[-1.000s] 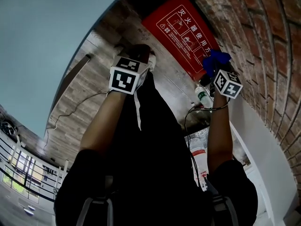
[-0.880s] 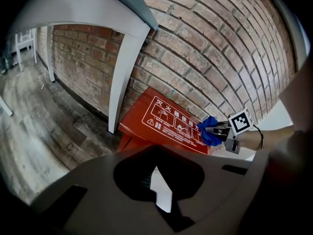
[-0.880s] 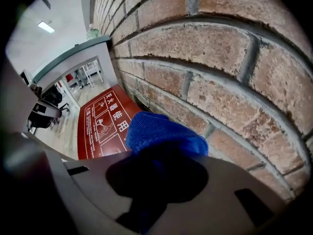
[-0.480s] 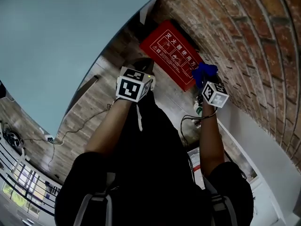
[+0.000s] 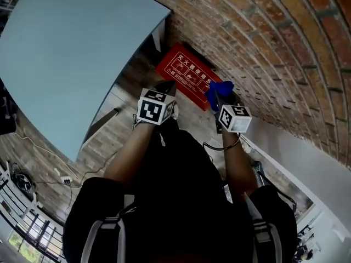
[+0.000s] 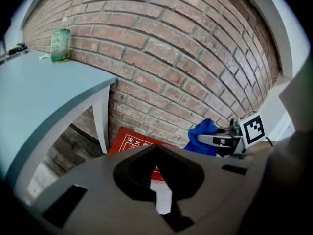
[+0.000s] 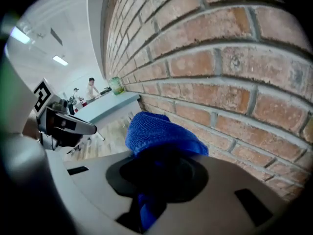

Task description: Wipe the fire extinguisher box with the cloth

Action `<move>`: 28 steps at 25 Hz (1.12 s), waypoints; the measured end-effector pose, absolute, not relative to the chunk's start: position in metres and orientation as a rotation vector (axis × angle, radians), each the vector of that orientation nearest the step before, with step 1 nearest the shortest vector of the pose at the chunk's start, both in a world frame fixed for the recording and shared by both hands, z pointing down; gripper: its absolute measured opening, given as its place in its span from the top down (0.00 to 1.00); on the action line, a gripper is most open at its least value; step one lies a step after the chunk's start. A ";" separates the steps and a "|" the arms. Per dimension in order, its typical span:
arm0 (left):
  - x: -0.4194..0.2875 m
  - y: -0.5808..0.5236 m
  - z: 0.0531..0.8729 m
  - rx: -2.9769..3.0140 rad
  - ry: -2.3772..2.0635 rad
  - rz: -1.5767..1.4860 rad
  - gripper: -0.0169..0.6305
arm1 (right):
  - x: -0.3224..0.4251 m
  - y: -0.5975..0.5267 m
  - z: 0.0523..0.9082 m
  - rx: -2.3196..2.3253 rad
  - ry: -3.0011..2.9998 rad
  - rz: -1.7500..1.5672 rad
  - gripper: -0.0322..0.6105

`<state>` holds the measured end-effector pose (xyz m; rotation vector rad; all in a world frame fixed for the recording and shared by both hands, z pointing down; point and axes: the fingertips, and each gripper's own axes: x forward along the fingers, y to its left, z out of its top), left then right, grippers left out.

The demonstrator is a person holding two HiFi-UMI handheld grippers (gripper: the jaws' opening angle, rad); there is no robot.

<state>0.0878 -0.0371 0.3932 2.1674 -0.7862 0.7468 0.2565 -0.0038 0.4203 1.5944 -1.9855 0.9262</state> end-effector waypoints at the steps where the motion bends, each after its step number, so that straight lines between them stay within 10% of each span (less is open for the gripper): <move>1: 0.090 -0.037 0.385 2.178 -0.786 0.743 0.97 | 0.252 -0.003 0.407 1.602 -2.017 0.916 0.80; 28: 0.113 -0.017 0.226 2.476 -0.810 0.738 0.97 | 0.225 0.001 0.214 1.804 -2.333 0.606 0.80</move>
